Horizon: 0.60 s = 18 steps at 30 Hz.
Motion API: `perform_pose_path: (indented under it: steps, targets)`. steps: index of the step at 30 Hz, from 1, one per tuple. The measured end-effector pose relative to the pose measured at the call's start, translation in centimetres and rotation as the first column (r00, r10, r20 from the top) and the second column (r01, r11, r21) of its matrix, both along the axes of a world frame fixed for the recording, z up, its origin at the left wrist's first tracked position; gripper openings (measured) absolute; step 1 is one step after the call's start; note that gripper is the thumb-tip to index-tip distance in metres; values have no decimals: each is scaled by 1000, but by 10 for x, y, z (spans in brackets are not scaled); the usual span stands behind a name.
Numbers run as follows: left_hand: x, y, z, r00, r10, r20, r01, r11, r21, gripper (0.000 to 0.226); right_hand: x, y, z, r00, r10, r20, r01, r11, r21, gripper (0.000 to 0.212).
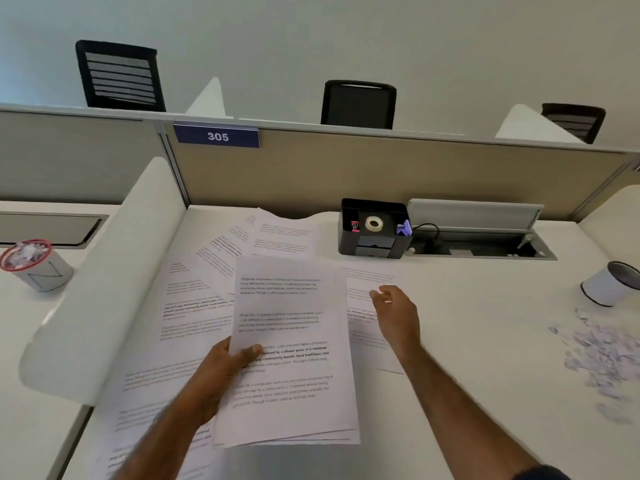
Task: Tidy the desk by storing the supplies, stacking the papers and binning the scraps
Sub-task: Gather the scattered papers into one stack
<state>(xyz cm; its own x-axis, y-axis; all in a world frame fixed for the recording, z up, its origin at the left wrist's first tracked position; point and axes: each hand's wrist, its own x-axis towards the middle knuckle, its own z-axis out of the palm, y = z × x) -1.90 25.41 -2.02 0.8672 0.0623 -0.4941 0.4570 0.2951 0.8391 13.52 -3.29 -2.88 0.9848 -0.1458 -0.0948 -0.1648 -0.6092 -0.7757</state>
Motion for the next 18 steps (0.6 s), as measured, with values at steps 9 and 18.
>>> perform_pose_path:
  steps: [9,18]
  targets:
    - [8,-15,-1,995,93,-43,-93,996,9,33,109,-63,-46,949,199,-246,-296,832,-469,95]
    - [14,-29,-7,984,155,-92,-151,987,49,32,120,-66,-64,913,309,-267,-405,771,-492,84]
